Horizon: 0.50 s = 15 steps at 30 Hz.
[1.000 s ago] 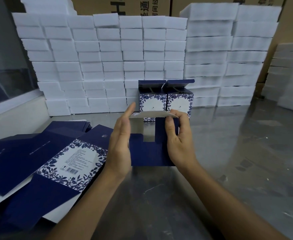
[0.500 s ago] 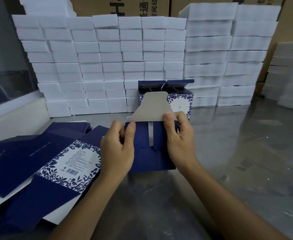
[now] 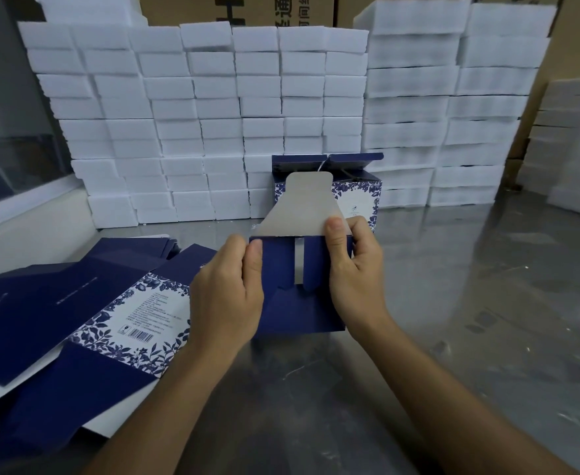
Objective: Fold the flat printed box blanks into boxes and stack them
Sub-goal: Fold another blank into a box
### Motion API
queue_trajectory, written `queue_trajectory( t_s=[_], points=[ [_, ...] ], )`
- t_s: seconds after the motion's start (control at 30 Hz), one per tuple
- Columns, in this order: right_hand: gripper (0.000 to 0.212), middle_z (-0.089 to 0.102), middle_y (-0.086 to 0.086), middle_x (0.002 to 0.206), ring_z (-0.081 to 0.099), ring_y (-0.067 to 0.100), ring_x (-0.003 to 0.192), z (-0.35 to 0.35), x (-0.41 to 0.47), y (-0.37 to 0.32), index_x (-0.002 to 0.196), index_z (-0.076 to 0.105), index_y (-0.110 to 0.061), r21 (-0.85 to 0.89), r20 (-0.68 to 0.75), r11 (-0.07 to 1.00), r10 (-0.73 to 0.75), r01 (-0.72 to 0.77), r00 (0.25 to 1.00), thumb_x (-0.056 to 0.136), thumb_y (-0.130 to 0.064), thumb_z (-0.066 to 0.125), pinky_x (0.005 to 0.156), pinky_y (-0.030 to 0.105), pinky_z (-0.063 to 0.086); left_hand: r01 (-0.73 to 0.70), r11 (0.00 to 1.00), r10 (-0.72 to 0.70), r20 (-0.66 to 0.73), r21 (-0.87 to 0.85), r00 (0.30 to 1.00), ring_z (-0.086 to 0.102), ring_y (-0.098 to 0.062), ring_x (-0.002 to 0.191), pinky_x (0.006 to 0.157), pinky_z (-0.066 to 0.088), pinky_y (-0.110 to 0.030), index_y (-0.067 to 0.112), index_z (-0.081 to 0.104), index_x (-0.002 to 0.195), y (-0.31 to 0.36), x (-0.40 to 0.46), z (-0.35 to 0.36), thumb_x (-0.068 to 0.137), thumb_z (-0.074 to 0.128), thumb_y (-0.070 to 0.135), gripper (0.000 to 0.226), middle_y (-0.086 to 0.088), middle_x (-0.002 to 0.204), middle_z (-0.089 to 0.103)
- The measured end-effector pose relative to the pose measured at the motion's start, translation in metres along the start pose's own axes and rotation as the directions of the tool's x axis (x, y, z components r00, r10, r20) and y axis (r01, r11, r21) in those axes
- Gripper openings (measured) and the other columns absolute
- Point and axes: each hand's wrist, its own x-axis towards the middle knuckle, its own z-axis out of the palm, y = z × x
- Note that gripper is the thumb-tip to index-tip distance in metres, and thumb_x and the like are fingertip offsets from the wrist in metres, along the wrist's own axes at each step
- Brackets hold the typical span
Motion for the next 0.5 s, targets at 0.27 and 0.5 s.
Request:
queue_trajectory(
  t_s=[0.27,0.5],
  points=[
    [0.035,0.047,-0.011,0.069,0.044,0.002,0.061,-0.0069,0.007,0.0047,0.078,0.043,-0.018,0.008,-0.172,0.991,0.135,-0.136,0.976,0.105,-0.04,0.044,0.061,0.019,0.041,-0.18,0.983,0.178,0.058,0.043,0.982,0.028,-0.013,0.048,0.047,0.019,-0.019,0.017,0.034,0.068,0.0026,-0.003,0.0016,0.1,0.04,0.028,0.035,0.007,0.059,0.032],
    [0.038,0.045,-0.019,0.057,0.039,0.001,0.056,-0.0078,0.009,0.0078,0.075,0.041,-0.019,0.042,-0.159,0.986,0.164,-0.16,0.974,0.104,-0.042,0.046,0.055,0.018,0.038,-0.125,0.99,0.119,0.087,0.061,0.989,0.029,-0.018,0.047,0.046,0.017,-0.024,0.015,0.034,0.069,-0.0001,-0.0031,0.0054,0.102,0.041,0.023,0.036,0.005,0.057,0.031]
  ],
)
